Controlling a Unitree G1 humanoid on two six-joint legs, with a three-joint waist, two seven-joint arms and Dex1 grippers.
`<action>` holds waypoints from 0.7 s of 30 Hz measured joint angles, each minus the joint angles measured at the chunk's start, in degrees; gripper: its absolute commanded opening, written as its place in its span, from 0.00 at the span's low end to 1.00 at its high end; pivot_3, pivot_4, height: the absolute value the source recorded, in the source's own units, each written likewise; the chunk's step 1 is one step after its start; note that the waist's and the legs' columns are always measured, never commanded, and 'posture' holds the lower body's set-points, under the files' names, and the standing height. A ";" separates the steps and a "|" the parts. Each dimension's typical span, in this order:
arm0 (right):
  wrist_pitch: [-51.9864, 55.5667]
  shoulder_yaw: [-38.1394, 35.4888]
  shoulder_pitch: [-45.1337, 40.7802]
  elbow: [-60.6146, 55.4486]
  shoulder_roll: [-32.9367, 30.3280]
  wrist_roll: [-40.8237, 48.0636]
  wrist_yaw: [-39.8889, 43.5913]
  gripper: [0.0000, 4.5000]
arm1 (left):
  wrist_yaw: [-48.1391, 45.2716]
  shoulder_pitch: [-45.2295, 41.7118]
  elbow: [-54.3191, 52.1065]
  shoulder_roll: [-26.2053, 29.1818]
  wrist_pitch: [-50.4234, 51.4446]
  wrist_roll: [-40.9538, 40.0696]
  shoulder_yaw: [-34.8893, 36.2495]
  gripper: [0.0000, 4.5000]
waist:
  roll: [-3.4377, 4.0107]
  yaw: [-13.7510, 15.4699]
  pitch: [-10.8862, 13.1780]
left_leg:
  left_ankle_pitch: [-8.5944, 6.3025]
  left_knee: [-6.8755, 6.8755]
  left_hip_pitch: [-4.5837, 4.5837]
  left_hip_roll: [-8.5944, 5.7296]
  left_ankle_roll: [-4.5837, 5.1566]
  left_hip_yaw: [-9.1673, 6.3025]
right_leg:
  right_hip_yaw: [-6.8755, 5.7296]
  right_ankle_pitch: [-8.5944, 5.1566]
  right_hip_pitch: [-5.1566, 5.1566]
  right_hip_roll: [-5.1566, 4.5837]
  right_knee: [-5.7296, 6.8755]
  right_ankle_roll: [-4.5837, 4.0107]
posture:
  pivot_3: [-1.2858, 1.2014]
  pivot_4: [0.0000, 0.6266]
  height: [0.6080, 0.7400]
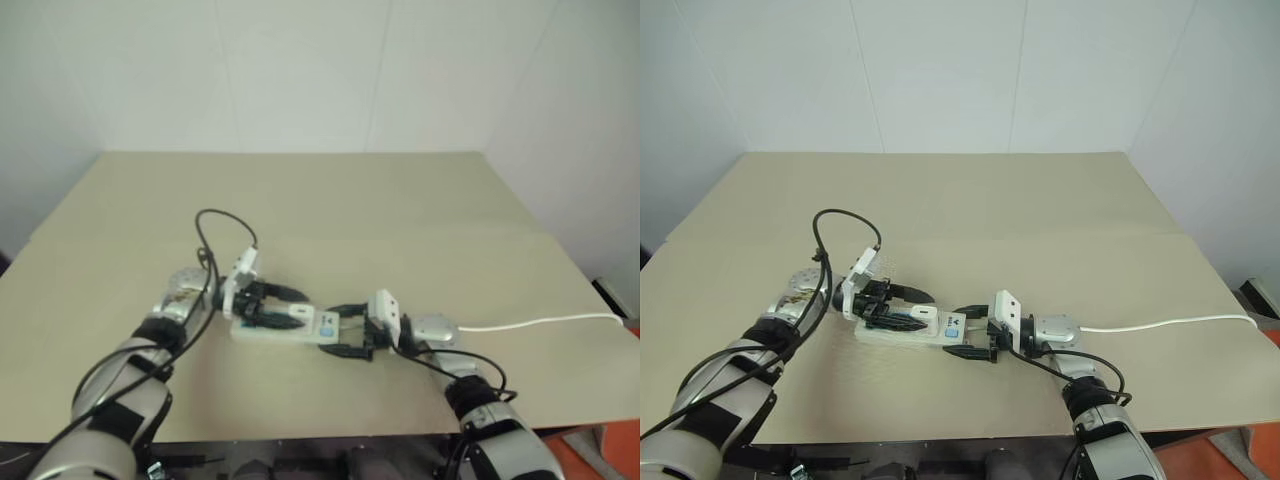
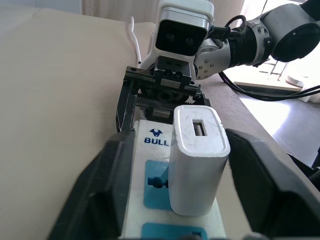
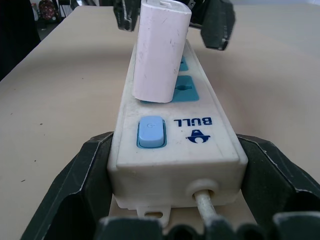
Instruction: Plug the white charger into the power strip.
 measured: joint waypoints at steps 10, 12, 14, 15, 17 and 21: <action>0.10 0.00 0.17 -0.13 -0.10 -0.01 -0.36 0.75 | -0.11 0.53 -1.25 0.27 -1.75 -0.74 -0.74 0.22 | 0.00 0.08 0.00 | 0.00 0.03 0.04 -0.01 0.00 0.00 | 0.01 0.00 0.05 0.00 0.01 0.00 | 0.52 0.24 1.00; 0.10 0.01 0.17 -0.12 -0.10 -0.01 -0.36 0.75 | -0.02 1.09 -1.63 0.41 -2.62 -0.82 -0.74 0.22 | 0.00 0.09 0.00 | 0.00 0.03 0.05 -0.01 0.00 0.00 | 0.01 0.00 0.05 0.00 0.02 0.00 | 0.52 0.24 1.00; 0.09 0.01 0.16 -0.10 -0.10 -0.01 -0.34 0.75 | 0.08 1.59 -1.96 0.54 -4.25 -0.91 -0.74 0.22 | 0.00 0.10 0.00 | 0.00 0.03 0.05 0.00 0.00 0.00 | 0.01 0.00 0.05 0.00 0.01 0.00 | 0.52 0.24 1.00; 0.09 0.01 0.15 -0.08 -0.10 -0.01 -0.34 0.75 | 0.10 1.70 -2.15 0.64 -5.06 -0.90 -0.85 0.22 | 0.00 0.09 0.00 | 0.00 0.03 0.04 0.00 0.00 0.00 | 0.01 0.00 0.05 0.00 0.01 0.00 | 0.52 0.24 1.00; 0.09 0.02 0.12 -0.03 -0.08 -0.01 -0.33 0.75 | 0.12 1.90 -2.36 0.83 -6.57 -0.91 -1.10 0.22 | 0.00 0.08 0.00 | 0.00 0.03 0.05 0.00 0.00 0.00 | 0.01 0.00 0.05 0.00 0.01 -0.01 | 0.52 0.24 1.00; 0.09 0.03 0.08 0.05 -0.06 -0.02 -0.32 0.75 | 0.13 1.94 -2.38 1.00 -8.75 -0.92 -1.72 0.22 | 0.00 0.08 0.00 | 0.00 0.03 0.07 0.00 0.00 0.00 | 0.02 0.00 0.07 0.00 0.02 0.00 | 0.52 0.24 1.00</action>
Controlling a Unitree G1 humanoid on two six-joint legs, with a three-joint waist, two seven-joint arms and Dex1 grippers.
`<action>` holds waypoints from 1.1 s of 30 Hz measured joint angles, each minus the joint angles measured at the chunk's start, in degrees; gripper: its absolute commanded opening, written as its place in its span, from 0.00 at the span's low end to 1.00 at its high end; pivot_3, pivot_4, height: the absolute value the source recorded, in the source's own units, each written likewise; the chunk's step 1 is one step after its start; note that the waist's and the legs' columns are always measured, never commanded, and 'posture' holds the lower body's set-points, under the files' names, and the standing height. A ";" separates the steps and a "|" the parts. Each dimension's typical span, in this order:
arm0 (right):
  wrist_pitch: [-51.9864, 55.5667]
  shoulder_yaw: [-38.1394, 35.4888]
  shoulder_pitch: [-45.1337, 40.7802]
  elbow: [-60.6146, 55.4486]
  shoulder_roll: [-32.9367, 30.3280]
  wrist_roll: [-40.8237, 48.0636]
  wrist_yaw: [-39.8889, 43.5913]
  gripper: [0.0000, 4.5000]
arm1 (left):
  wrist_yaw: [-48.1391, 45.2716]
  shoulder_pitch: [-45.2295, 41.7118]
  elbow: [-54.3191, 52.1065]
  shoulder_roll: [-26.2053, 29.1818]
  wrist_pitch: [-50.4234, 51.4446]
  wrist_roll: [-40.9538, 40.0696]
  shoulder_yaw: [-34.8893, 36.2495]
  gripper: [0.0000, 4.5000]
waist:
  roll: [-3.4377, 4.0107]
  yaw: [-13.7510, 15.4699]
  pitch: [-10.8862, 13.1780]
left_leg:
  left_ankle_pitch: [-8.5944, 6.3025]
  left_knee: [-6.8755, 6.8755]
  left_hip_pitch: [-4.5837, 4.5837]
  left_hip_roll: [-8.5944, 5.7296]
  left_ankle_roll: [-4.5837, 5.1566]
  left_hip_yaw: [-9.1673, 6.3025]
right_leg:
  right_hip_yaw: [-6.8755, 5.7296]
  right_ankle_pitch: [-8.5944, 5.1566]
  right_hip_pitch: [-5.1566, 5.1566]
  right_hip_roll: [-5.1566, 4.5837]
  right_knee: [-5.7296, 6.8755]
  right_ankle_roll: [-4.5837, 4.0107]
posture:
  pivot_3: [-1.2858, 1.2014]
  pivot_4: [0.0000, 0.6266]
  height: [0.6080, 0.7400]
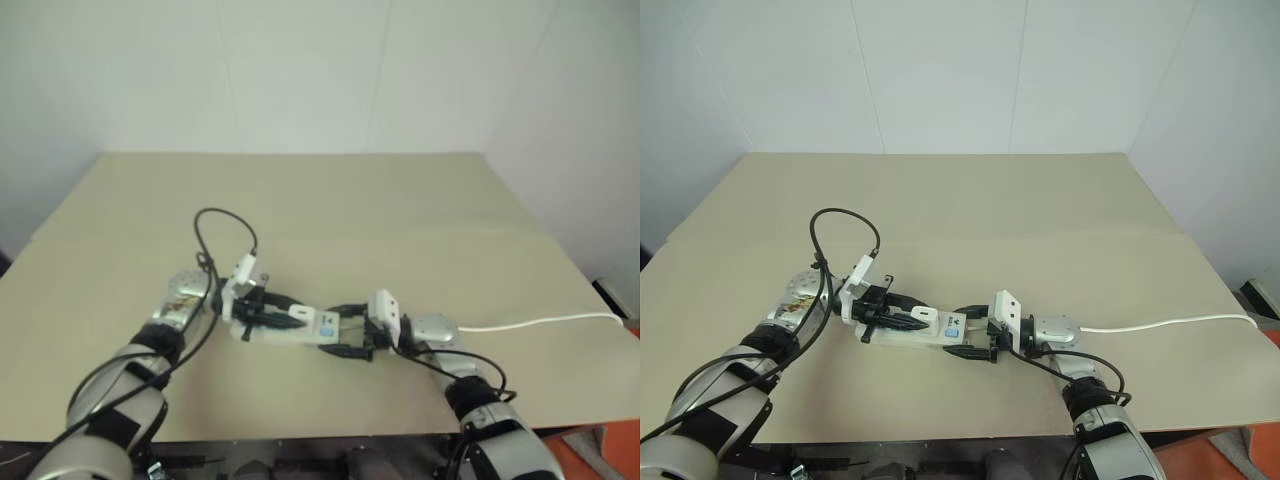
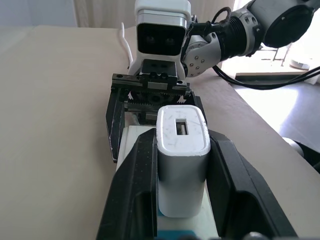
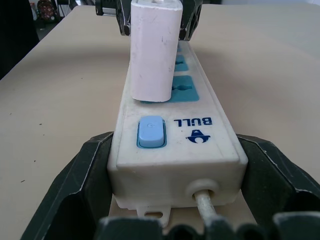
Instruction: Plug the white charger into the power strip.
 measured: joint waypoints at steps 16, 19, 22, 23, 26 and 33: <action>0.00 0.04 0.00 0.16 -0.05 -0.02 -0.16 0.75 | -0.20 1.47 2.89 -1.50 -4.42 0.10 1.76 0.22 | 0.00 0.05 -0.02 | 0.00 0.00 0.21 0.00 0.00 0.01 | 0.01 0.00 0.21 0.00 0.00 0.00 | 0.52 0.24 1.00; -0.05 0.17 -0.04 0.23 -0.07 -0.12 -0.12 0.75 | -0.18 1.56 4.10 -1.83 -4.13 1.26 2.21 0.43 | 0.00 0.03 -0.02 | 0.00 0.00 0.24 0.00 0.00 0.01 | 0.01 -0.01 0.23 0.00 0.00 0.00 | 0.52 0.24 1.00; -0.08 0.20 0.04 0.16 -0.01 -0.01 -0.05 0.75 | -0.21 1.98 4.99 -1.86 -4.35 1.53 2.98 0.64 | 0.00 -0.04 -0.02 | 0.00 -0.01 0.21 0.01 0.00 0.02 | 0.02 -0.01 0.19 0.01 0.00 0.00 | 0.52 0.24 1.00; -0.08 0.19 0.04 0.14 -0.01 0.00 -0.06 0.75 | -0.21 2.01 5.10 -1.98 -4.18 1.46 3.50 0.72 | 0.00 -0.04 -0.02 | 0.00 -0.01 0.19 0.00 0.00 0.03 | 0.02 -0.01 0.17 0.01 0.00 0.00 | 0.52 0.24 1.00; -0.08 0.19 0.06 0.07 -0.02 -0.01 -0.06 0.75 | -0.22 2.25 5.04 -2.16 -2.98 0.89 4.40 0.93 | 0.00 -0.04 -0.02 | 0.00 -0.01 0.17 0.01 0.00 0.03 | 0.02 -0.01 0.15 0.01 0.00 0.00 | 0.52 0.24 1.00; -0.09 0.20 0.18 -0.39 -0.12 -0.01 0.03 0.75 | -0.16 3.39 1.36 1.12 -1.63 -0.03 2.92 1.00 | 0.00 -0.06 -0.01 | 0.00 -0.01 0.03 0.01 0.00 0.03 | 0.02 0.00 -0.01 0.01 0.02 0.00 | 0.52 0.24 1.00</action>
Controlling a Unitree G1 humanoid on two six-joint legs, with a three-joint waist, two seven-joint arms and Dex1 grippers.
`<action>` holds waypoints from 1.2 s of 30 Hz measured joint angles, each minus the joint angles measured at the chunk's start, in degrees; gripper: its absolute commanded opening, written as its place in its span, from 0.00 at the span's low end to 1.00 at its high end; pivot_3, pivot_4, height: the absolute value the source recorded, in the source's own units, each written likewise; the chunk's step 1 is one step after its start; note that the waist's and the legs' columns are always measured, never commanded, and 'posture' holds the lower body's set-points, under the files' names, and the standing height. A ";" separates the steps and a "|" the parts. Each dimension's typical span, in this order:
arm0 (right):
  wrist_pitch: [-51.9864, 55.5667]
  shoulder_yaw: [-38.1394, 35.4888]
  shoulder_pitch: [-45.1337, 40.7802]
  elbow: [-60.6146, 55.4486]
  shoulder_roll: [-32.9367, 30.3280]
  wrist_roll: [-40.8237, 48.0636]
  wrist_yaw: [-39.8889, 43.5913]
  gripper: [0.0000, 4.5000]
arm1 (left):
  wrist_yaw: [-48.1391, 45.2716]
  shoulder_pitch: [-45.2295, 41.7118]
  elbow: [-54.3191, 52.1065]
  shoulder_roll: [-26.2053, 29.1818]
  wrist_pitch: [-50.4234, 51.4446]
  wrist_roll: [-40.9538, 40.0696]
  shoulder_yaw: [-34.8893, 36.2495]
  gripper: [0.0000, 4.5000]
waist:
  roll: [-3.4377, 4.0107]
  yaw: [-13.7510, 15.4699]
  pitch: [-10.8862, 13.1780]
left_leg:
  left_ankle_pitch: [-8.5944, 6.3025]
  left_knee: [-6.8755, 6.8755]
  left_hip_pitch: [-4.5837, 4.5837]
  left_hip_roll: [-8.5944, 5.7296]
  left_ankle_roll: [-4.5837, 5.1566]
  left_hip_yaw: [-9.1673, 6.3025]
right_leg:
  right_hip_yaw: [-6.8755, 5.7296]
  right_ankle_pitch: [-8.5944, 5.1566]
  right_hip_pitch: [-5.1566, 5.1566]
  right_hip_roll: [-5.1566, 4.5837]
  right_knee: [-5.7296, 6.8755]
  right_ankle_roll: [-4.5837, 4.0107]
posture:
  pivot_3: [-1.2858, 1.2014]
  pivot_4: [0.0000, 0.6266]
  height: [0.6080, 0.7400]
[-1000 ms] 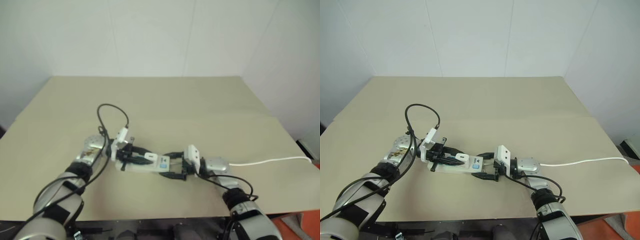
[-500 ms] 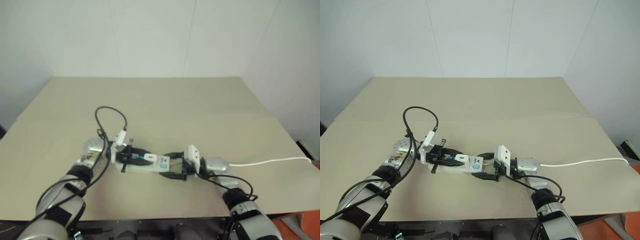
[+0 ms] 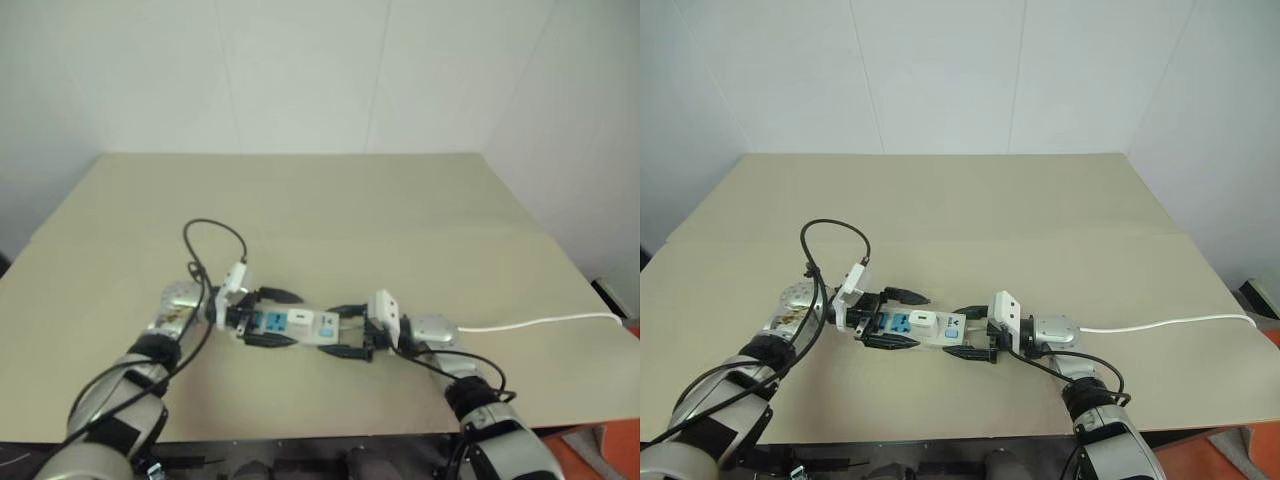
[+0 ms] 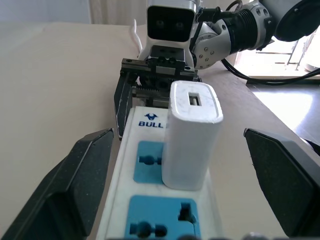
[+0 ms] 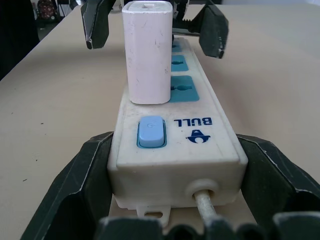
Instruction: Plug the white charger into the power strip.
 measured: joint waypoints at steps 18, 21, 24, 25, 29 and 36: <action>0.89 -1.68 5.58 -9.20 -9.97 0.97 2.26 0.99 | 0.10 15.78 -16.47 15.97 11.98 -6.40 28.02 1.00 | 0.04 1.32 0.20 | 0.00 0.01 -0.27 0.03 -0.01 0.12 | -0.05 0.00 -0.25 -0.13 -0.07 0.00 | 0.52 0.24 1.00; 3.17 -5.53 10.41 -17.19 -18.29 4.24 4.55 0.99 | 0.12 25.59 -22.14 20.83 13.67 -6.62 33.43 1.00 | 0.14 1.52 0.60 | 0.00 0.00 -0.31 0.08 -0.01 0.24 | -0.01 -0.01 -0.36 -0.18 -0.05 -0.01 | 0.52 0.24 1.00; 7.16 -11.30 13.52 -25.86 -26.74 9.28 6.40 0.99 | 0.09 33.99 -27.47 22.52 16.04 -7.01 39.56 1.00 | 0.26 1.55 0.91 | 0.00 -0.01 -0.22 0.15 -0.01 0.32 | -0.02 -0.06 -0.35 -0.17 -0.04 -0.05 | 0.52 0.24 1.00; 8.17 -13.04 14.23 -28.09 -28.96 10.58 7.01 0.99 | 0.13 35.95 -28.86 22.57 16.74 -7.11 41.53 1.00 | 0.26 1.56 0.95 | 0.00 -0.02 -0.15 0.17 -0.01 0.33 | -0.04 -0.06 -0.30 -0.15 -0.04 -0.06 | 0.52 0.24 1.00; 11.54 -18.94 18.32 -33.81 -35.42 13.59 7.20 0.99 | 1.59 42.80 -33.99 22.35 18.22 -6.86 49.22 1.00 | 0.24 1.55 0.98 | 0.00 -0.05 -0.08 0.20 -0.01 0.37 | -0.03 -0.12 -0.31 -0.14 -0.04 -0.14 | 0.52 0.24 1.00; 14.57 -22.80 25.35 -38.66 -37.78 14.59 6.02 0.99 | 4.50 46.24 -38.49 19.72 19.87 -5.79 54.55 1.00 | 0.20 1.54 1.09 | 0.00 -0.08 -0.13 0.18 -0.02 0.46 | 0.02 -0.11 -0.34 -0.16 -0.10 -0.08 | 0.52 0.24 1.00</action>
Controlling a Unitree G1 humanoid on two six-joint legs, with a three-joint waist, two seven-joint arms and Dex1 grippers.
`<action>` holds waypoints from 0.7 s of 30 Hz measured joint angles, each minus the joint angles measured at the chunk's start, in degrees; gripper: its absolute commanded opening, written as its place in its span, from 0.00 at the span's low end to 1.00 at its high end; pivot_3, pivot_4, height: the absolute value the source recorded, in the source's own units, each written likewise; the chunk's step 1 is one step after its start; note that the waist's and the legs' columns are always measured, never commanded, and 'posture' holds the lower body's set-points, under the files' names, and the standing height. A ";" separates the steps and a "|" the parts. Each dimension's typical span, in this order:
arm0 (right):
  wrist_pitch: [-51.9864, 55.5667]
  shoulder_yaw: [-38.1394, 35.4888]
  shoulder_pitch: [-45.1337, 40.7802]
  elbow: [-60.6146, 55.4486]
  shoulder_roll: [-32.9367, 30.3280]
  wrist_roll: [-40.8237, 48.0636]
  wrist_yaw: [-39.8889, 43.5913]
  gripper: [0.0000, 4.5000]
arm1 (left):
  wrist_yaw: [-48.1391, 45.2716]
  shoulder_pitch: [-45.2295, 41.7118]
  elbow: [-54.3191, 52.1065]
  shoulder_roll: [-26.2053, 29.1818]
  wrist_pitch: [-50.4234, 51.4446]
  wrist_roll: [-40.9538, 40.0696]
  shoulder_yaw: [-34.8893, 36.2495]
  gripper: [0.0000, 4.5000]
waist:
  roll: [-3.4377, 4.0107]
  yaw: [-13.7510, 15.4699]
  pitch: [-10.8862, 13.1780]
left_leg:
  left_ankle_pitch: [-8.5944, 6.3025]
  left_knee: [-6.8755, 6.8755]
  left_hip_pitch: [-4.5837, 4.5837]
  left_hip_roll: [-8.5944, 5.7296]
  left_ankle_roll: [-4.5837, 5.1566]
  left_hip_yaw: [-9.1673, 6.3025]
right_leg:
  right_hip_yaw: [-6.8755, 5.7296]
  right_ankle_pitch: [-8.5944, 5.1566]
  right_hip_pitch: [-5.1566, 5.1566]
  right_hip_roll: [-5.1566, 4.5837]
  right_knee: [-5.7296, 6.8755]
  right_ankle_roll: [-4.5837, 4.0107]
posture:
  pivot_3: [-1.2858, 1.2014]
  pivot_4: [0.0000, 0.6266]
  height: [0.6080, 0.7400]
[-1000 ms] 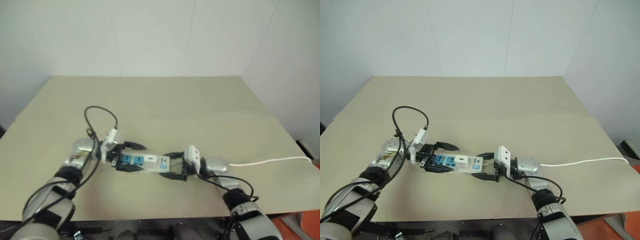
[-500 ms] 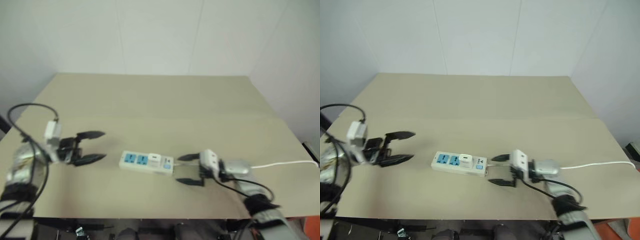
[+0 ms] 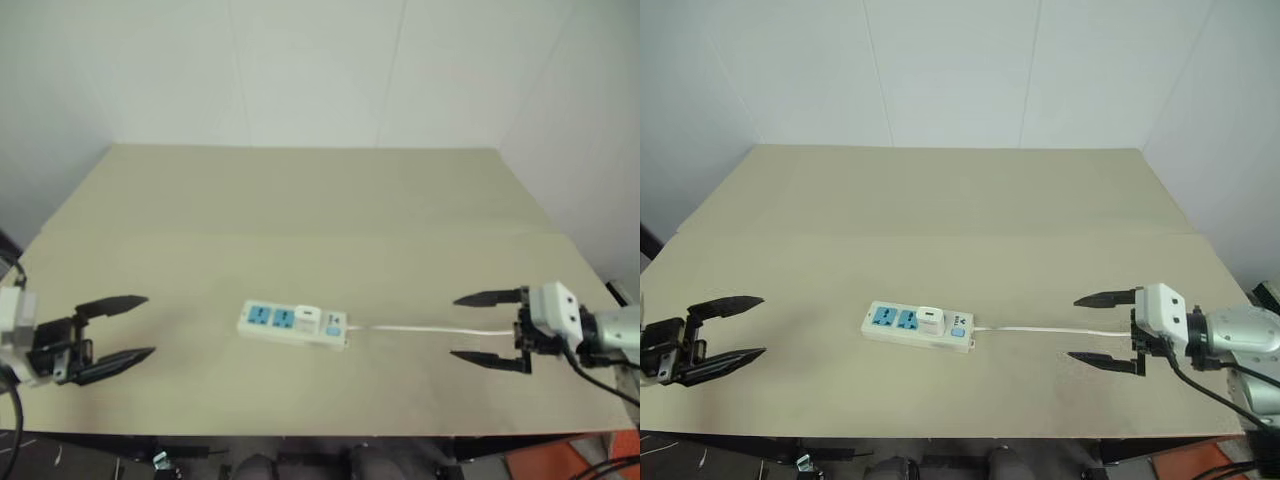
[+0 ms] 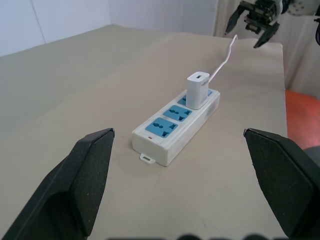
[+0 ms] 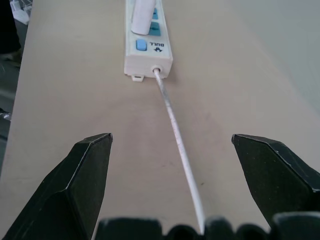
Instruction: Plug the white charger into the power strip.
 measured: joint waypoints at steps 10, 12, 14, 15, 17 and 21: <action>0.16 -0.54 1.98 -3.59 -0.01 -0.04 -2.70 0.99 | 2.69 -2.83 -2.10 -2.15 4.57 2.61 -0.44 1.00 | -0.03 -0.07 0.11 | 0.00 -0.01 -0.01 0.00 0.00 0.02 | 0.01 0.00 -0.01 0.01 -0.01 0.01 | 0.52 0.24 1.00; 0.27 -1.00 2.16 -3.62 -0.11 -0.04 -2.81 0.99 | 2.88 -3.32 -2.27 -2.53 4.58 3.21 -0.52 1.00 | -0.03 -0.06 0.11 | 0.00 -0.01 -0.02 -0.01 0.00 0.02 | 0.01 0.00 -0.01 0.01 -0.01 0.00 | 0.52 0.24 1.00; 0.47 -1.39 2.40 -3.61 -0.40 -0.05 -2.96 0.99 | 2.93 -3.42 -2.28 -2.78 4.59 3.89 -0.66 1.00 | -0.03 -0.06 0.12 | 0.00 -0.01 -0.02 0.00 0.00 0.02 | 0.01 0.00 -0.01 0.01 -0.01 0.00 | 0.52 0.24 1.00; 0.56 -1.51 2.47 -3.61 -0.45 -0.05 -3.06 0.99 | 2.92 -3.43 -2.28 -2.87 4.61 3.90 -0.67 1.00 | -0.03 -0.11 0.12 | 0.00 -0.01 -0.01 0.00 0.00 0.02 | 0.01 0.00 -0.01 0.01 -0.01 0.00 | 0.52 0.24 1.00; 0.75 -1.55 2.46 -3.61 -0.46 -0.06 -3.25 0.99 | 2.92 -3.45 -2.42 -2.91 4.76 3.93 -0.67 1.00 | -0.03 -0.20 0.12 | 0.00 -0.01 -0.01 0.00 0.00 0.02 | 0.02 0.00 -0.01 0.01 0.00 0.00 | 0.52 0.24 1.00; 1.95 -1.54 1.84 -3.60 -0.61 -0.26 -3.88 0.99 | 2.57 -3.46 -2.65 -2.91 5.52 4.44 -0.67 1.00 | -0.03 -0.16 0.12 | 0.00 -0.01 0.00 0.00 0.00 0.02 | 0.02 0.01 -0.01 0.01 0.01 0.00 | 0.52 0.24 1.00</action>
